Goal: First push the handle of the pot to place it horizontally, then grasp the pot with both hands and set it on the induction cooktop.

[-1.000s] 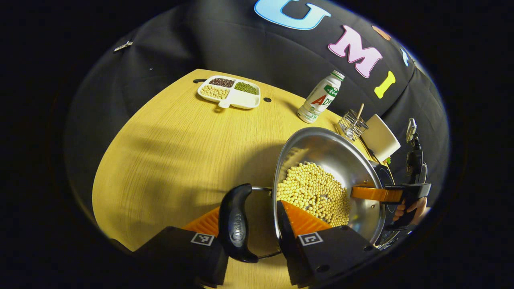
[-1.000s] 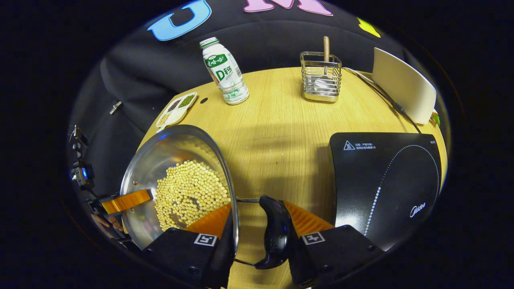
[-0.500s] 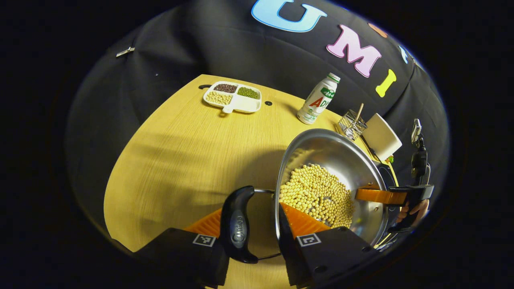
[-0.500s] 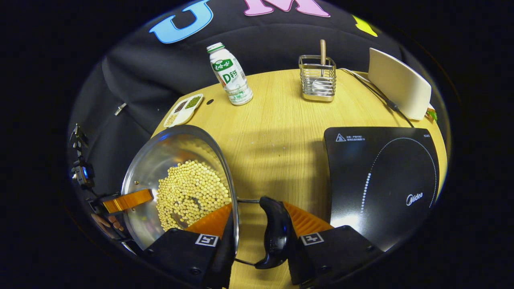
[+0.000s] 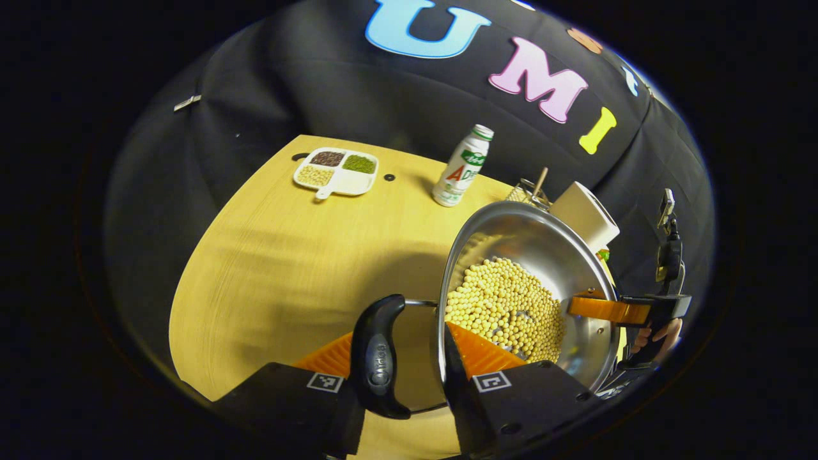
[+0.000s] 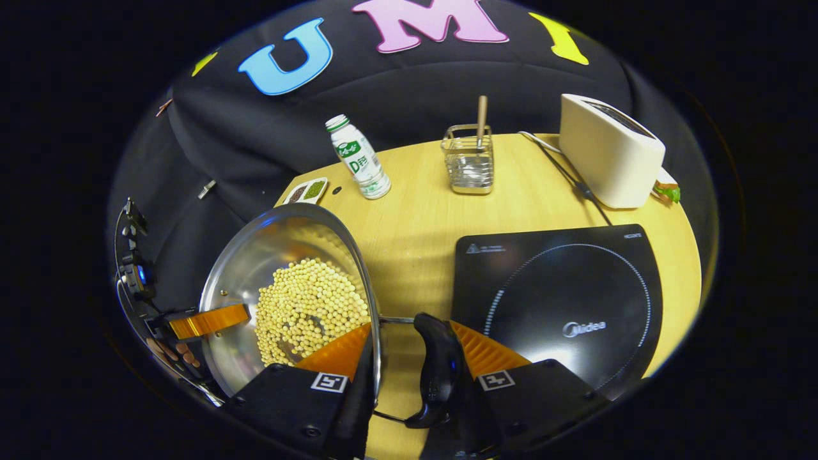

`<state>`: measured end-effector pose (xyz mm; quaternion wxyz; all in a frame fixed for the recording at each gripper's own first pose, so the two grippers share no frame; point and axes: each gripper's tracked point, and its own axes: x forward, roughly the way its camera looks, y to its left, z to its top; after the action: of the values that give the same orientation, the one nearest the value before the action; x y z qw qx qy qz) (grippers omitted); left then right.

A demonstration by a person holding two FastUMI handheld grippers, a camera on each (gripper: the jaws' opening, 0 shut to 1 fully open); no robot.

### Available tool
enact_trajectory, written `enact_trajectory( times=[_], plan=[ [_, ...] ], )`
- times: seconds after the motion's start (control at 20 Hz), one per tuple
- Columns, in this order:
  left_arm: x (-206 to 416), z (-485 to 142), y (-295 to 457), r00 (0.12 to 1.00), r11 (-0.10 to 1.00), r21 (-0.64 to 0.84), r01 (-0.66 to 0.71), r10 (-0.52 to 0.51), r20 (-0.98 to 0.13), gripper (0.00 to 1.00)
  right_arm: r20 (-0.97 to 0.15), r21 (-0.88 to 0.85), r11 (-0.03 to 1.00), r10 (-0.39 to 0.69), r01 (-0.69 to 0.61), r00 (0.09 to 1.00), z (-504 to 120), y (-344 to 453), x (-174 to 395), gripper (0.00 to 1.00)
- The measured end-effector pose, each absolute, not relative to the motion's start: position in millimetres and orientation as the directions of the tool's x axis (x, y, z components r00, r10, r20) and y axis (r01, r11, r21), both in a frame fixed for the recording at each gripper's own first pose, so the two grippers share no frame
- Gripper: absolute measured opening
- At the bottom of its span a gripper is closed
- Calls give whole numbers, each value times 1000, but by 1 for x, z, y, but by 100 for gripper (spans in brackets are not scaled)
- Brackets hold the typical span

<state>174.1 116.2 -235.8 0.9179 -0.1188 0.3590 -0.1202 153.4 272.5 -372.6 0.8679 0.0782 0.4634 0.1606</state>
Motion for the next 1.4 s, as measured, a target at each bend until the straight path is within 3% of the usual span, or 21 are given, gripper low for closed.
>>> enact_trajectory(
  times=[0.7, 0.95, 1.0, 1.15, 1.2, 1.35, 1.4],
  plan=[
    [178, -211, -55, 696, 936, -286, 204, -344, -630, 59, -775, 289, 948, 313, -132, 549, -348, 237, 147, 58],
    [182, -223, -93, 688, 935, -294, 196, -345, -639, 59, -783, 282, 950, 307, -132, 541, -357, 251, 145, 54],
    [184, -225, -100, 686, 936, -294, 193, -343, -642, 59, -785, 282, 951, 307, -131, 538, -358, 252, 145, 59],
    [187, -232, -117, 683, 939, -289, 188, -337, -648, 60, -793, 284, 951, 306, -125, 527, -358, 250, 146, 58],
    [188, -234, -122, 682, 940, -287, 187, -334, -651, 60, -796, 285, 951, 306, -122, 522, -358, 249, 146, 54],
    [192, -245, -134, 674, 940, -291, 177, -331, -660, 59, -802, 280, 952, 302, -122, 515, -359, 251, 147, 59],
    [194, -247, -136, 671, 940, -293, 176, -332, -663, 59, -804, 277, 953, 300, -123, 514, -360, 252, 147, 54]
  ],
)
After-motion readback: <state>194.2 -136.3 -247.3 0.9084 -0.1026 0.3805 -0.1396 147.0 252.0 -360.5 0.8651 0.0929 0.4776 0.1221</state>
